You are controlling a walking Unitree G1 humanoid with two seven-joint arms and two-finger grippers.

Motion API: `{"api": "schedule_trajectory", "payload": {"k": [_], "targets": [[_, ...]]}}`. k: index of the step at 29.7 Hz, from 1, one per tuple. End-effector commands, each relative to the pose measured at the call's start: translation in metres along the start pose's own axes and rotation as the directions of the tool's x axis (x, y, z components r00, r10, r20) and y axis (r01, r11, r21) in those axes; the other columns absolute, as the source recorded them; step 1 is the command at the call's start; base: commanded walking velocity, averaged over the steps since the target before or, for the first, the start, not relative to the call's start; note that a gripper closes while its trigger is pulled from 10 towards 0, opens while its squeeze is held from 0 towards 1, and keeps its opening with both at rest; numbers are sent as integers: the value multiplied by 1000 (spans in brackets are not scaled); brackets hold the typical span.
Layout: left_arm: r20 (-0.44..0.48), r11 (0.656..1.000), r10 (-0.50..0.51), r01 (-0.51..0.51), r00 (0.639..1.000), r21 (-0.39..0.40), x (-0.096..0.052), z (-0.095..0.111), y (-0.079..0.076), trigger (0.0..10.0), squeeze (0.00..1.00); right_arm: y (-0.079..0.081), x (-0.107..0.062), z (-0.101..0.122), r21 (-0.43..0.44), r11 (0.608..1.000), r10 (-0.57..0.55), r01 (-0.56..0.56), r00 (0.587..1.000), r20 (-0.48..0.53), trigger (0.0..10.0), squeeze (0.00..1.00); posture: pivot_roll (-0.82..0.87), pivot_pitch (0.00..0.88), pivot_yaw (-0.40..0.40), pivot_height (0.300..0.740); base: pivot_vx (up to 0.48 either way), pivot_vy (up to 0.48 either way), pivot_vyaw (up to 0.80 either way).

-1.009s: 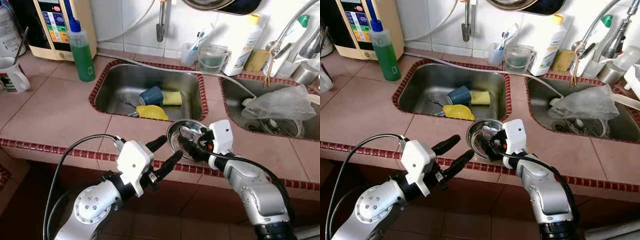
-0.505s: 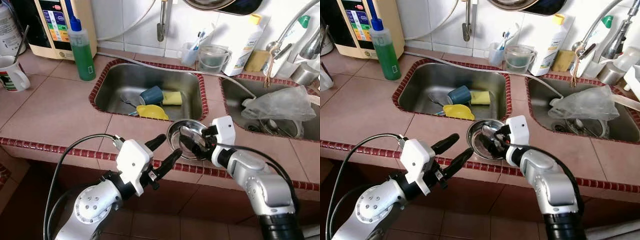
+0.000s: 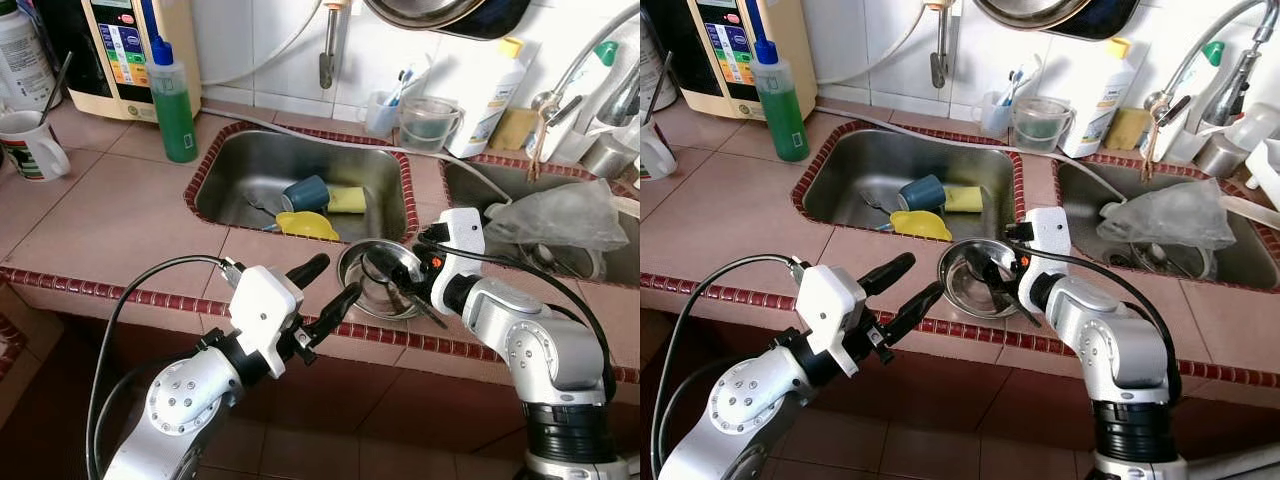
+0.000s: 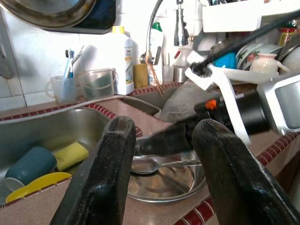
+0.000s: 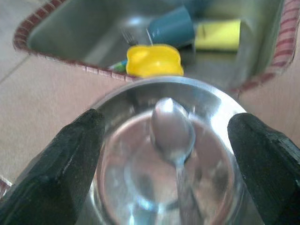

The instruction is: Kitchen organization

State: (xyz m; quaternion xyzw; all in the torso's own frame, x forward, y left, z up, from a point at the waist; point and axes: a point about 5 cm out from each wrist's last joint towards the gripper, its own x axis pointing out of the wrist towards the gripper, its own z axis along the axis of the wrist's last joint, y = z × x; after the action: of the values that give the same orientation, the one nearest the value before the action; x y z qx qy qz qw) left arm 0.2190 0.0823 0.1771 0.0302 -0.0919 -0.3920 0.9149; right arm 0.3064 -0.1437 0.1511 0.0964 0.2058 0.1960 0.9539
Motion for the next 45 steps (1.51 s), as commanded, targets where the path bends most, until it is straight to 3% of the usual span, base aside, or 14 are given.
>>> {"api": "schedule_trajectory", "payload": {"k": [1, 19, 21, 22, 27, 29, 32, 35, 38, 40, 43, 44, 45], "targets": [[-2, 1000, -1, 1, 1000, -9, 0, -1, -2, 10000, 0, -3, -4, 0, 0, 999, -40, 40, 999, 4, 10000, 0, 27, 36, -98, 740, 0, 0, 0], [-2, 1000, 13, -14, 1000, -10, -1, 1, -2, 10000, 0, 0, -1, -19, 121, 992, -21, 30, 997, -77, 9882, 0, 40, 67, -97, 740, 0, 0, 0], [-1, 1000, 16, -16, 1000, -12, -1, 2, -2, 10000, 0, -1, 0, -20, 140, 990, -24, 36, 996, -85, 8784, 0, 40, 69, -98, 740, 0, 0, 0], [-1, 1000, 16, -16, 1000, -11, -1, 2, -2, 10000, 0, -1, 0, -21, 151, 988, -24, 38, 996, -90, 5804, 0, 40, 69, -98, 740, 0, 0, 0], [-1, 1000, 21, -21, 1000, -11, -1, 3, -3, 10000, 0, -4, 0, -23, 207, 977, -28, 51, 993, -112, 5137, 0, 44, 78, -99, 740, 0, 0, 0], [-1, 1000, 23, -23, 1000, -11, -2, 3, -3, 10000, 0, -4, 0, -23, 209, 977, -30, 53, 993, -112, 5373, 0, 45, 81, -100, 740, 0, 0, 0], [-2, 1000, 27, -27, 1000, -12, -2, 3, -3, 10000, 0, -5, 1, -22, 223, 973, -34, 57, 994, -106, 4000, 0, 45, 84, -100, 740, 0, 0, 0], [-2, 1000, 28, -28, 1000, -12, -2, 3, -2, 10000, 0, -5, 1, -21, 222, 973, -34, 57, 994, -104, 3882, 0, 45, 84, -99, 740, 0, 0, 0], [-4, 1000, 28, -28, 1000, -12, -2, 3, -3, 10000, 0, -5, 0, -20, 226, 972, -35, 57, 994, -101, 2980, 0, 44, 86, -98, 740, 0, 0, 0], [-4, 1000, 28, -28, 1000, -12, -2, 3, -3, 10000, 0, -5, 0, -20, 227, 972, -36, 57, 995, -97, 1804, 0, 43, 88, -97, 740, 0, 0, 0], [-5, 1000, 27, -27, 1000, -12, -2, 3, -3, 10000, 0, -5, 0, -19, 232, 971, -36, 57, 995, -94, 1373, 0, 41, 91, -96, 740, 0, 0, 0], [-5, 1000, 27, -27, 1000, -12, -2, 3, -3, 10000, 0, -5, -1, -18, 233, 971, -36, 57, 995, -92, 314, 0, 41, 91, -97, 740, 0, 0, 0], [-6, 1000, 27, -27, 1000, -12, -2, 3, -2, 10000, 0, -5, -1, -18, 235, 970, -37, 57, 995, -91, 39, 0, 40, 93, -96, 740, 0, 0, 0]]}}
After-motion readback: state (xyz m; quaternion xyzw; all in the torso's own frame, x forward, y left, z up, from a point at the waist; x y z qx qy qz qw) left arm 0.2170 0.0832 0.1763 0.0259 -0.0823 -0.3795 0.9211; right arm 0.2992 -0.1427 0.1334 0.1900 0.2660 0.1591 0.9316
